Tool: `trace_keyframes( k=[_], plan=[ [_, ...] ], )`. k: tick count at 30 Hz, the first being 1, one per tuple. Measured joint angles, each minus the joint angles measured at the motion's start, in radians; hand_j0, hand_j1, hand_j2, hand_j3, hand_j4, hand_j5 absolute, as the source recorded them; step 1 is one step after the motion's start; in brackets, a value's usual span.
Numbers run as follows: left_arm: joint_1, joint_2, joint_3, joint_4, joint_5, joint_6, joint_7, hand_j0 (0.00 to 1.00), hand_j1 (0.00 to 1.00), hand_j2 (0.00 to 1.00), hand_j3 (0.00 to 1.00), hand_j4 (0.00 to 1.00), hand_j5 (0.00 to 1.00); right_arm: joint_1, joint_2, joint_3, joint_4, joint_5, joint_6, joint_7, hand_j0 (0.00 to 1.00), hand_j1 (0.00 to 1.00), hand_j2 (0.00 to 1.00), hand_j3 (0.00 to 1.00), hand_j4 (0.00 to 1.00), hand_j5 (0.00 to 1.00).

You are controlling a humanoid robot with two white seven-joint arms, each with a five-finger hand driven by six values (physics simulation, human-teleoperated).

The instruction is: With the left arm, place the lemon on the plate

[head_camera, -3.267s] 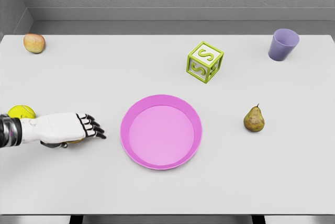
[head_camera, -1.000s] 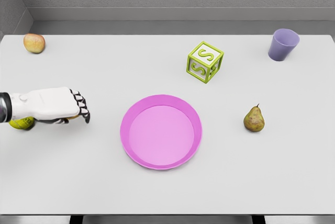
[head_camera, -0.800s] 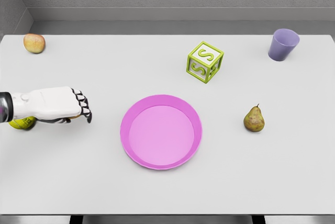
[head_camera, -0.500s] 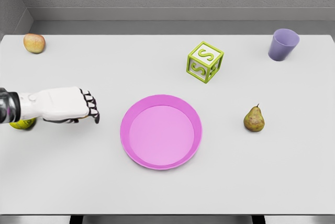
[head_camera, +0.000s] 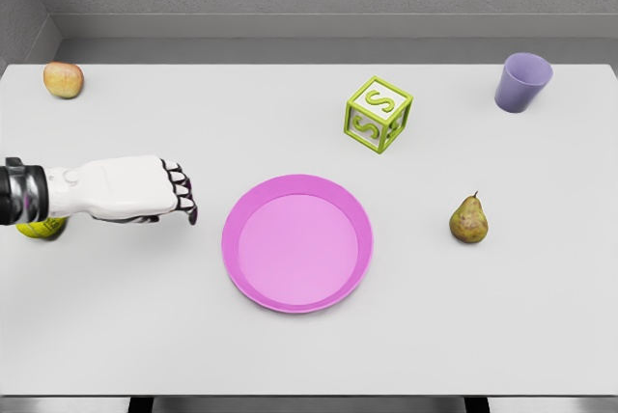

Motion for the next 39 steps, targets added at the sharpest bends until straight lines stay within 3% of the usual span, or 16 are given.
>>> trace_keyframes(
  k=[6, 8, 39],
  plan=[
    [-0.024, -0.026, -0.008, -0.003, -0.002, 0.000, -0.001, 0.60, 0.60, 0.60, 0.60, 0.60, 0.60, 0.000, 0.000, 0.000, 0.000, 0.000, 0.000, 0.000, 1.00, 1.00, 1.00, 1.00, 1.00, 1.00],
    [-0.069, -0.040, -0.041, -0.003, -0.003, 0.001, -0.002, 0.60, 0.60, 0.60, 0.60, 0.60, 0.60, 0.000, 0.000, 0.000, 0.000, 0.000, 0.000, 0.000, 1.00, 1.00, 1.00, 1.00, 1.00, 1.00],
    [-0.239, -0.169, -0.256, 0.008, -0.005, 0.000, -0.023, 0.60, 0.60, 0.60, 0.60, 0.60, 0.60, 0.000, 0.000, 0.000, 0.000, 0.000, 0.000, 0.000, 1.00, 1.00, 1.00, 1.00, 1.00, 1.00]
  ],
)
